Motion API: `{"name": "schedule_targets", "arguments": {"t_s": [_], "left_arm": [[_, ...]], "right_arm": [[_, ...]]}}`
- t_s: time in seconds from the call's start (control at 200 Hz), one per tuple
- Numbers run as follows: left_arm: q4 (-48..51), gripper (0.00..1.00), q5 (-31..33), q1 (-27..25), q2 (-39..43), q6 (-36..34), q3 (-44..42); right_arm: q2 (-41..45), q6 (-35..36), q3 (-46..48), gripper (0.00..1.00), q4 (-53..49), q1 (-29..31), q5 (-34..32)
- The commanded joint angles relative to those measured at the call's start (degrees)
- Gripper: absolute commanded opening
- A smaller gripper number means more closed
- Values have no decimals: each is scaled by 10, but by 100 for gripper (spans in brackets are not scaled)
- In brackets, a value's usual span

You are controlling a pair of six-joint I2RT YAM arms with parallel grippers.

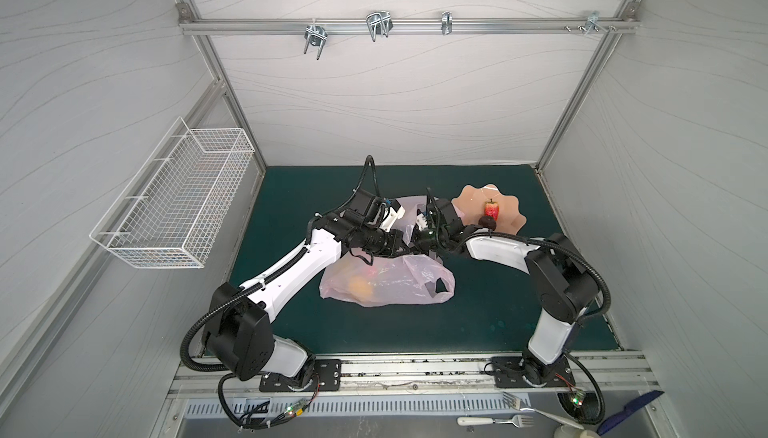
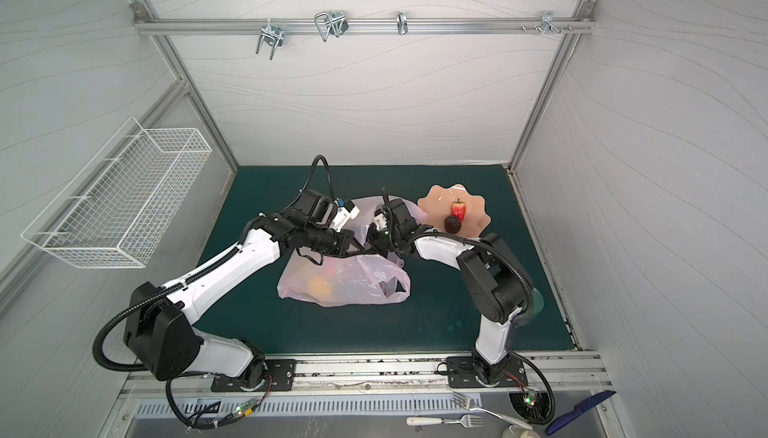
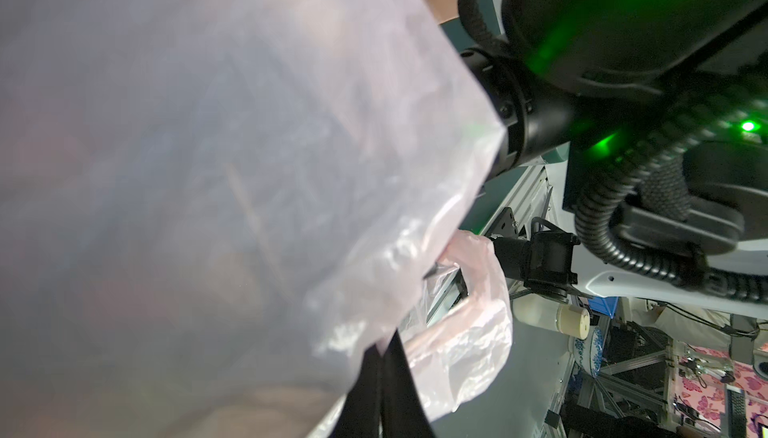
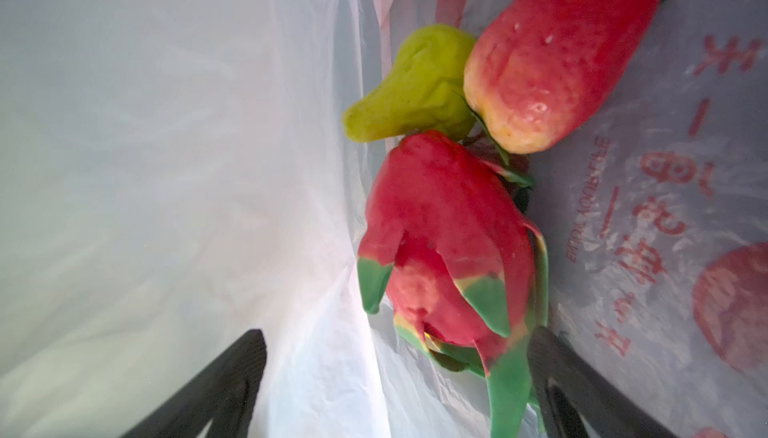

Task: Place the fruits into the plastic bag
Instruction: 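Open the right gripper to release the dragon fruit and lift out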

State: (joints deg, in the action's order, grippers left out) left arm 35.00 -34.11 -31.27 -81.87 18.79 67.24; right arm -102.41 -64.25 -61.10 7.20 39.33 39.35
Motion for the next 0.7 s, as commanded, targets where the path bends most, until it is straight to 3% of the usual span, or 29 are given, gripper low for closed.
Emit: {"name": "schedule_targets", "arguments": {"t_s": [0.0, 0.415, 0.695], "left_arm": [[-10, 0, -7, 2, 17, -11, 0], [-15, 0, -4, 5, 19, -12, -8], [-19, 0, -7, 7, 16, -14, -7]], "right_arm": [[35, 11, 5, 99, -38, -7, 9], [163, 155, 14, 99, -296, -69, -33], [220, 217, 9, 99, -408, -100, -67]]}}
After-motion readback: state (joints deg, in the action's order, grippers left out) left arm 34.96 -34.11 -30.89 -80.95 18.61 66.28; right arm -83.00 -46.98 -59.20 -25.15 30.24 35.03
